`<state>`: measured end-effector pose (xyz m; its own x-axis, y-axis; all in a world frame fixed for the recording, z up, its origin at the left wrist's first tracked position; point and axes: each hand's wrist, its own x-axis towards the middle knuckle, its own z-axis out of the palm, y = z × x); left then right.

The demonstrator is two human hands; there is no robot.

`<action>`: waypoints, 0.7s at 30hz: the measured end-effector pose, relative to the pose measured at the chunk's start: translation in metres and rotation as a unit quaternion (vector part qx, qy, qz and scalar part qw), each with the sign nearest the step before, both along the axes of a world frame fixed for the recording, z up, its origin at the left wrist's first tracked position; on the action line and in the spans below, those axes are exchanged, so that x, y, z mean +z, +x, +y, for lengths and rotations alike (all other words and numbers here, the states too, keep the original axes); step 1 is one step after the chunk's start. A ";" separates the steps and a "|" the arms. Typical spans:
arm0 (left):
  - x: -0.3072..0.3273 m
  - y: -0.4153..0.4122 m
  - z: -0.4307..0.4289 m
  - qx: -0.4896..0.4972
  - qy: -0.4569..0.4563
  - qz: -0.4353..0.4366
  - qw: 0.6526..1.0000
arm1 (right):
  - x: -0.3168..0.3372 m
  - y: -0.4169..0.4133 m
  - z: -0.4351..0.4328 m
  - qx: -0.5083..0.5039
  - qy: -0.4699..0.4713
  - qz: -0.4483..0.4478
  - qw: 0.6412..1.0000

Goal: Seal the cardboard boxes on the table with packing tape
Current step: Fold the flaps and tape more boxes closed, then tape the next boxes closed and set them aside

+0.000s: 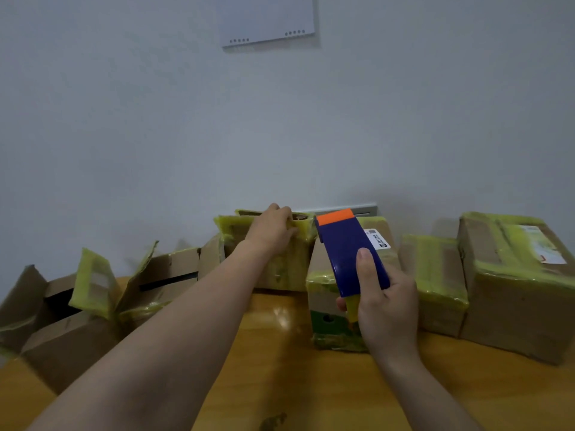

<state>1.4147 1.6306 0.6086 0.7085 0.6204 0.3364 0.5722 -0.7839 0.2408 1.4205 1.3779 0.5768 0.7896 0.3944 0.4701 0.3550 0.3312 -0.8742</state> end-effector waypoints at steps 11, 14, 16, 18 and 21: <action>0.026 -0.060 -0.012 -0.008 0.032 -0.260 0.965 | 0.002 -0.004 -0.013 -0.010 -0.023 0.032 0.999; 0.031 -0.072 -0.010 0.012 -0.001 -0.289 0.957 | 0.003 -0.005 -0.022 -0.016 -0.025 0.043 0.999; 0.034 -0.077 -0.009 0.036 -0.034 -0.305 0.951 | 0.005 -0.005 -0.028 -0.018 -0.025 0.047 0.998; 0.036 -0.079 -0.009 0.071 -0.066 -0.318 0.943 | 0.005 -0.006 -0.029 -0.023 -0.035 0.039 0.998; 0.037 -0.075 -0.011 0.118 -0.104 -0.330 0.931 | 0.004 -0.007 -0.024 -0.026 -0.057 0.023 0.998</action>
<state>1.3398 1.6191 0.6453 0.2253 0.8324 0.5062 0.3957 -0.5530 0.7332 1.4133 1.3539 0.5810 0.8300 0.4010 0.3877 0.3288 0.2097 -0.9208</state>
